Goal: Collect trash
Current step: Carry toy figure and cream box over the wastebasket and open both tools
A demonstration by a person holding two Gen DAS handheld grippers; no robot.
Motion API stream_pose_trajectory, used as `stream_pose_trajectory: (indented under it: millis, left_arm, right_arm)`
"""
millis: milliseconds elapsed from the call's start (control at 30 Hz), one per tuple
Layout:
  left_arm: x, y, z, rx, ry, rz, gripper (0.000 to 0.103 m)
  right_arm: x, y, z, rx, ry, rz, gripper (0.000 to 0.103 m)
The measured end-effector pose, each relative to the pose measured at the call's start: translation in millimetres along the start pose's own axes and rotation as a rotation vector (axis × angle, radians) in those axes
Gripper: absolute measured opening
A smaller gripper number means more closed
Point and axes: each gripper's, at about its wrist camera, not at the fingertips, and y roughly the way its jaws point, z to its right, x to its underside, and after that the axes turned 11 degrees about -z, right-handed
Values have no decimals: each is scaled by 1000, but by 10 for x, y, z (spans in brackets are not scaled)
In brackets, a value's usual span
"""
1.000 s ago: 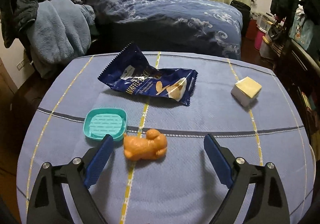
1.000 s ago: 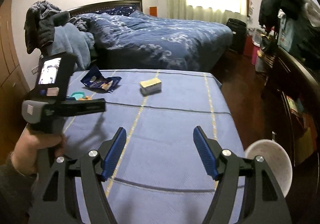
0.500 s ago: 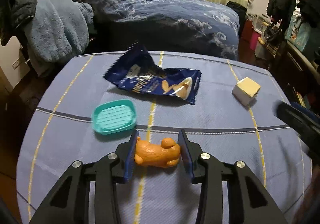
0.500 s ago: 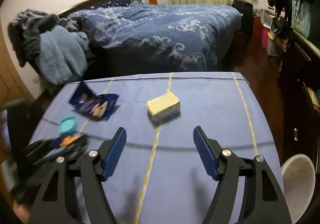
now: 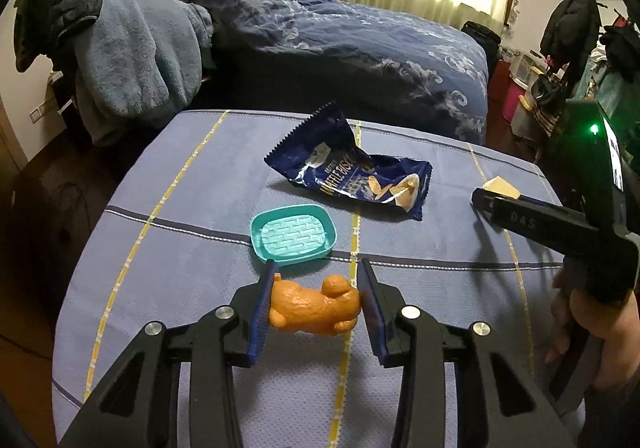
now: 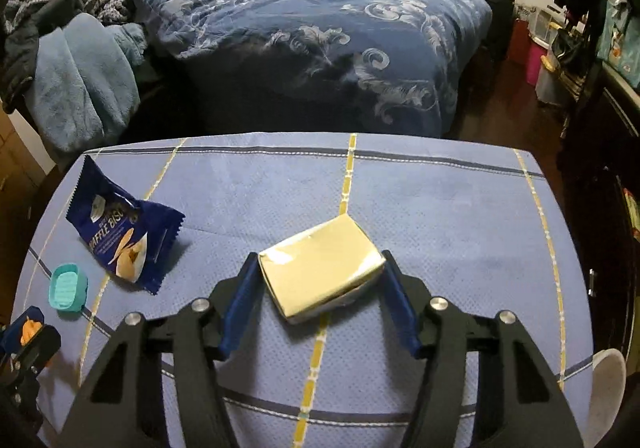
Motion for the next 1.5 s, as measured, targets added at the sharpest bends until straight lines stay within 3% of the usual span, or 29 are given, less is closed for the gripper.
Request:
stream_pose_trajectory:
  millis: [367, 933, 1500]
  left_arm:
    - [173, -197, 155, 9, 32, 24, 41]
    - [548, -581, 802, 52, 149, 52, 41]
    - [779, -754, 1492, 66, 288, 68, 41]
  right_arm:
    - [472, -487, 70, -27, 22, 42, 59]
    - [1750, -1365, 500, -28, 100, 138, 59]
    - [2313, -1666, 938, -47, 192, 204, 60]
